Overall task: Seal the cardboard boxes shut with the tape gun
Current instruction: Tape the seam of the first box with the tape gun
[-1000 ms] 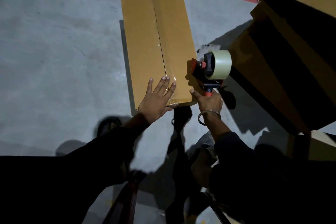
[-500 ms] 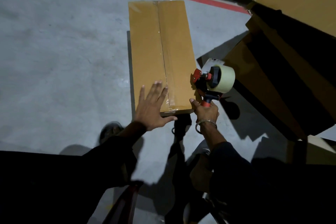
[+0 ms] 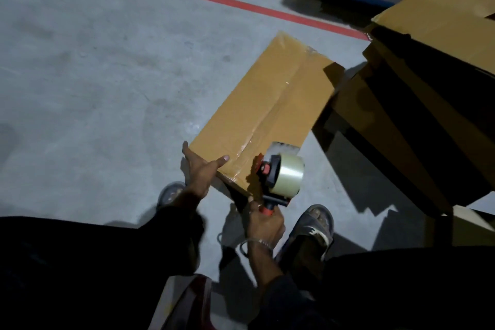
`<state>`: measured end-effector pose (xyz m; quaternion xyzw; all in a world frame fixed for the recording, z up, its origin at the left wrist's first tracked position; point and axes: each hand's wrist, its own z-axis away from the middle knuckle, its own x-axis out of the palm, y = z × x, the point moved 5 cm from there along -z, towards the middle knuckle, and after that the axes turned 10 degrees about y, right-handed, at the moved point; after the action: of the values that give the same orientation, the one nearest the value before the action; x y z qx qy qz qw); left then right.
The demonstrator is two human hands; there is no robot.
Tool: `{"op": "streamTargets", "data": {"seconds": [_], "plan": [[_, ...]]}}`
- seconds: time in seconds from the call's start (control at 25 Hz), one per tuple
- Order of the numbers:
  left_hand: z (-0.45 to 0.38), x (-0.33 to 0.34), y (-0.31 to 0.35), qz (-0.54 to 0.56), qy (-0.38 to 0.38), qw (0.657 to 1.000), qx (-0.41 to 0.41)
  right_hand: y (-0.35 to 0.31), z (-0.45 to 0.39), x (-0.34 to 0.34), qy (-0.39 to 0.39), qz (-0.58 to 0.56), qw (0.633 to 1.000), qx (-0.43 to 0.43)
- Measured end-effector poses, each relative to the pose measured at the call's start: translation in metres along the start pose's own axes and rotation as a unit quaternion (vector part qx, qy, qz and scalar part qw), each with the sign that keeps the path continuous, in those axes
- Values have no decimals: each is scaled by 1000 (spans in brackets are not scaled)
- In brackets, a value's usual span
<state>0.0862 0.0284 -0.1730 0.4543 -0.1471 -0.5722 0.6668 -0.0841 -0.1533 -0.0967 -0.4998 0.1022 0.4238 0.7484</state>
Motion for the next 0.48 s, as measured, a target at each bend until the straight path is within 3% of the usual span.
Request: {"op": "streamTargets", "data": {"seconds": [0.12,0.24,0.36,0.48], "plan": [[-58,-2,2,-62,-48,996,35,-6,25,29,-59,6,998,-24],[-67,-11,48,-98,-77,988,86,-18,38,57,-107,2,993,-40],[-65,-24,72,-164,-51,977,123,-20,44,64,-107,61,990,-62],[-48,-40,80,-215,-1,959,183,-25,46,56,-78,65,995,-7]]}}
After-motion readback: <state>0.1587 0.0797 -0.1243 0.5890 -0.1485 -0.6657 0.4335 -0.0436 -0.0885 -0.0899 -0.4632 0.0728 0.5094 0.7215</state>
